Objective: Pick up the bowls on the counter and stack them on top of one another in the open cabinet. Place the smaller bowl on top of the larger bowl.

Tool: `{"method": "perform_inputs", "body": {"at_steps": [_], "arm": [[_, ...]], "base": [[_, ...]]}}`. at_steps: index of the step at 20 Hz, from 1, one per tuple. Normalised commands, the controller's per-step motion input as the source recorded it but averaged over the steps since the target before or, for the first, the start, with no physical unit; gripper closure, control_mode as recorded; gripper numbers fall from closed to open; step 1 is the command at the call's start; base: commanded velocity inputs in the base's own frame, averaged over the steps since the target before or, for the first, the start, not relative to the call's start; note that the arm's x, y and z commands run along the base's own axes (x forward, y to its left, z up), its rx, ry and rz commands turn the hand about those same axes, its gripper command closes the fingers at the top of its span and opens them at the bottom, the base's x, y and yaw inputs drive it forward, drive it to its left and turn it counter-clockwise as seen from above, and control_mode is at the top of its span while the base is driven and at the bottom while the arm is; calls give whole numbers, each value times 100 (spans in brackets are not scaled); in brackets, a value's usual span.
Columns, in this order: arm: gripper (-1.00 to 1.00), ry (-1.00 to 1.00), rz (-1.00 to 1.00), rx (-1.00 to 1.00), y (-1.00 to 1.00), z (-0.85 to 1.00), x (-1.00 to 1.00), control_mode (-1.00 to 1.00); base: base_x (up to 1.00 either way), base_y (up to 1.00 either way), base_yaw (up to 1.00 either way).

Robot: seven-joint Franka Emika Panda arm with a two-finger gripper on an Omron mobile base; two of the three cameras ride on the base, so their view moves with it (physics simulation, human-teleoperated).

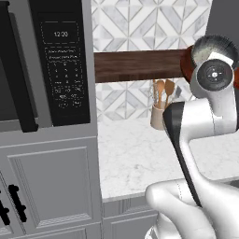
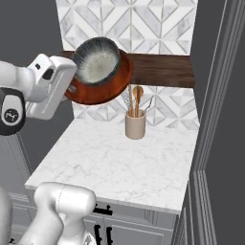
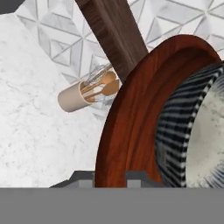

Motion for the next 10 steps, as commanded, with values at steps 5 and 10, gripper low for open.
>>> {"method": "perform_inputs", "body": {"at_steps": [5, 10], "arm": [[100, -19, 9, -8, 2, 2, 18, -100], [100, 7, 10, 0, 0, 11, 73, -100]], "base": [[0, 0, 0], [0, 0, 0]]}}
